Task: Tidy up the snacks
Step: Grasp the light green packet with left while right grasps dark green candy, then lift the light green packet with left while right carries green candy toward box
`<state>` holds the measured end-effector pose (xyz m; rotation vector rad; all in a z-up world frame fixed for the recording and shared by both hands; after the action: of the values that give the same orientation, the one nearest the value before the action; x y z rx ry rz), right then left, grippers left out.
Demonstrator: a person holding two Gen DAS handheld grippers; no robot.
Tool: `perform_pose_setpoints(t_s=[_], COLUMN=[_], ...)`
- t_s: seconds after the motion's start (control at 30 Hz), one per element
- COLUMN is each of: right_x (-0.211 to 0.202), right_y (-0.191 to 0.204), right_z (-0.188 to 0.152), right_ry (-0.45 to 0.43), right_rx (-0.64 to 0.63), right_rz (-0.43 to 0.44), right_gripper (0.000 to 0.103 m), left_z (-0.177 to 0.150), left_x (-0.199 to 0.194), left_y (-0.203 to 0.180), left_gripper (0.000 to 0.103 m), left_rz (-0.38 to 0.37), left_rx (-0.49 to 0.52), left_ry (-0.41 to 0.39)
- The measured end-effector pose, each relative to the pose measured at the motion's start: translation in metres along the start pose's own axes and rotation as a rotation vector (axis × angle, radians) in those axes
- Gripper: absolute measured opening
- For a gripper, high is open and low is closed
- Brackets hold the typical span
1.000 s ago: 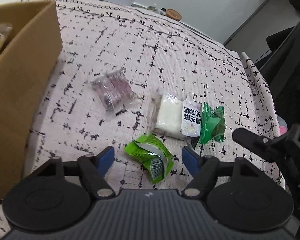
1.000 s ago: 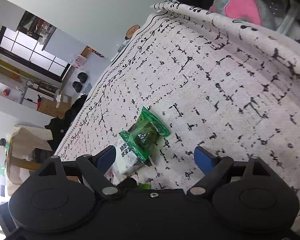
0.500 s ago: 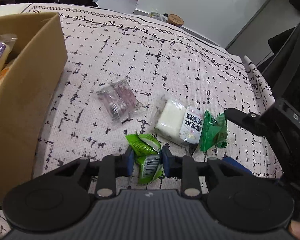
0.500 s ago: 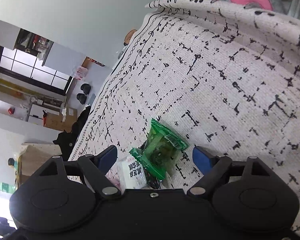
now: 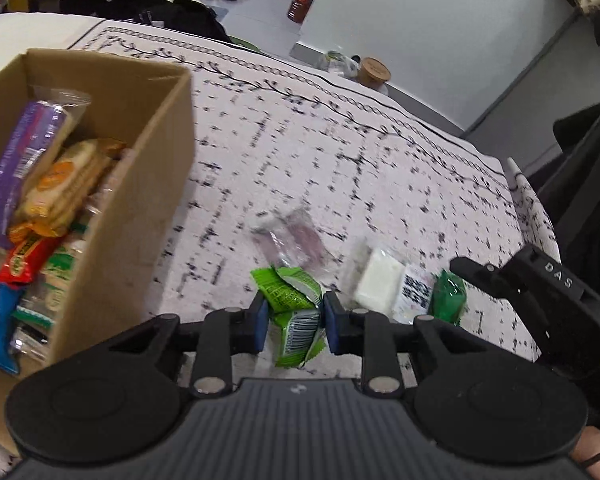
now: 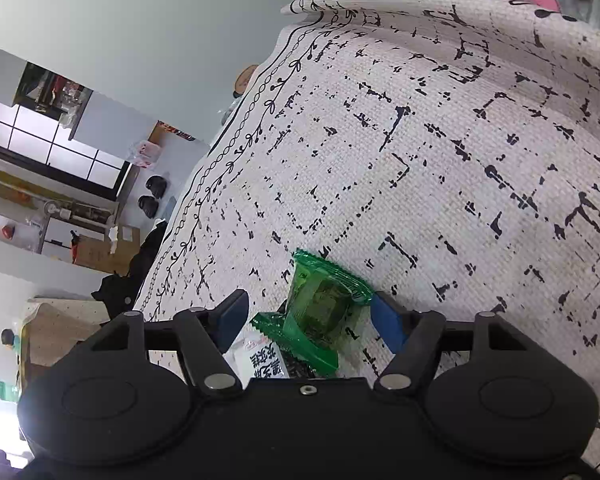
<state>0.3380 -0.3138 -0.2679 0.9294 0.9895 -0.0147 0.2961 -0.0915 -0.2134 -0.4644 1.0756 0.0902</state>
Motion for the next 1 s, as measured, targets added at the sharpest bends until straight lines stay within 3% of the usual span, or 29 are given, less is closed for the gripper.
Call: perform_pose_setpoints(t_s=[0.03,0.13,0.23,0.5,0.77,1.0], right_x=[0.001,0.001,-0.003,-0.024,-0.053,-0.067], right_y=[-0.001,-0.002,-0.005,-0.002,0.025,0.058], right_z=[0.001,0.001,-0.001,-0.015,-0.023,-0.045], right_ry=[0.000,-0.001,0.009,0.005,-0.020,0.011], right_rx=[0.004,-0.002,-0.002,-0.047,-0.123,-0.193], right_rz=[-0.009,-0.056,-0.050,-0.072,-0.018,0.020], right_gripper=[0.060,0.037,0.028,0.027,0.027,0.027], left_z=[0.003,0.009,0.014,0.021,0.027,0.031], left_x=[-0.002,-0.008,-0.015,-0.029,-0.051,-0.071], left_y=[0.003,0.007,0.009,0.015,0.018,0.026], left_gripper=[0.027,0.027,0.027,0.027,0.027,0.027], left_rz=[0.000,-0.008,-0.016,-0.036,-0.069,-0.090], left_rx=[-0.009,-0.022,-0.022,-0.048,-0.057,-0.054], left_ry=[-0.006,-0.025,-0.044,-0.069,-0.098,-0.114])
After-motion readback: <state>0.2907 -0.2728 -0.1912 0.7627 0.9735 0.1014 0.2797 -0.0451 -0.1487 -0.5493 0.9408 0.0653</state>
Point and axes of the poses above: each gripper's, at about its wrist camera, not at the fingertips, and x roughly the way its jaws point, y to its left, z to its top, the point moved 5 cm from there along x, roughly the way its jaws point, and after that the axes turned 3 degrees about y, right-handed, at the moved point
